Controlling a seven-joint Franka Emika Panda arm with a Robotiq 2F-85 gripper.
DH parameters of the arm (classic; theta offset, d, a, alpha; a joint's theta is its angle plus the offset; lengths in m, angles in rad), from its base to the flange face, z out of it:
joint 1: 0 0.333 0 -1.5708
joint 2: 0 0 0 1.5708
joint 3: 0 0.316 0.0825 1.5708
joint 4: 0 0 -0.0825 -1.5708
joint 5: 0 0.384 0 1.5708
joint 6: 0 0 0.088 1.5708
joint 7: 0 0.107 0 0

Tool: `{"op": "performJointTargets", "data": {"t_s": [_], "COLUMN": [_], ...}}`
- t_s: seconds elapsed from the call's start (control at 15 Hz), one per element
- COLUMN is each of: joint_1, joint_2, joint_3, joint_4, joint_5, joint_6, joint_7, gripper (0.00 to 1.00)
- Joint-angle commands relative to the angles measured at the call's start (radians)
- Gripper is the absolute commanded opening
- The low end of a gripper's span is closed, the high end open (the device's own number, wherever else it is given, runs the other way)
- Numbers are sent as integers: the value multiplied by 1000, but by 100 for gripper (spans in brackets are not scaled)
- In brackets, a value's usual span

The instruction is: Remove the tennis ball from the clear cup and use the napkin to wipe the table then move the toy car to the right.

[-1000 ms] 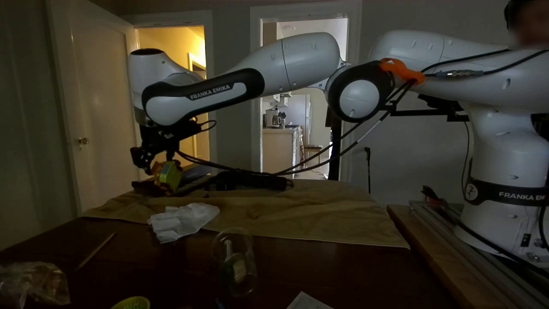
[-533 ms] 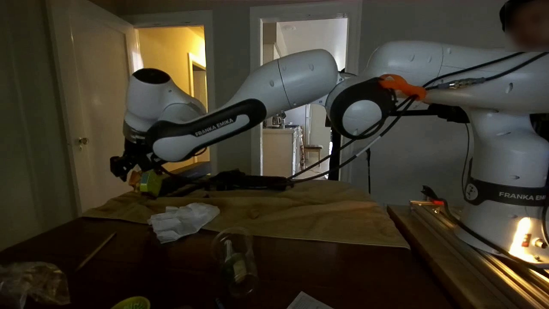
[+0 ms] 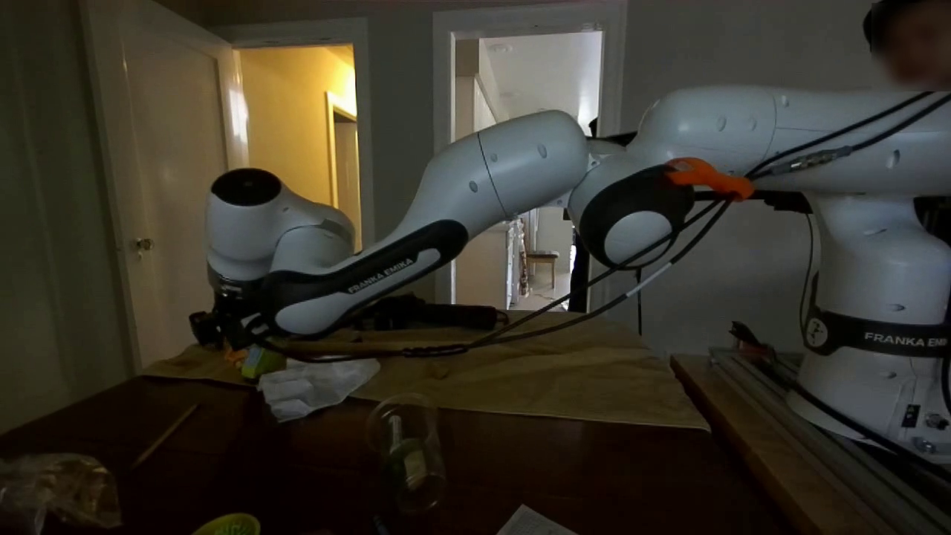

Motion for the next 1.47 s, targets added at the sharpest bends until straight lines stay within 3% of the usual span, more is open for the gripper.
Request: {"op": "performJointTargets", "data": {"t_s": [0.0,0.13,0.2,0.33,0.87,1.13,1.27,1.33,1.4], "joint_1": [38,41,37,36,79,106,113,120,123], "joint_2": [-3,-2,-2,-8,-81,-79,-63,-76,-71], "joint_3": [-28,10,40,70,231,311,345,301,312], "joint_4": [9,5,7,8,13,14,12,10,10], "joint_5": [-56,-45,-32,-29,3,36,46,27,32], "joint_6": [-190,-240,-240,-245,-186,-91,-10,-72,-49], "joint_7": [163,184,161,141,-288,-448,-521,-442,-467], "gripper": [54,54,95,100,100,100,100,100,100]}}
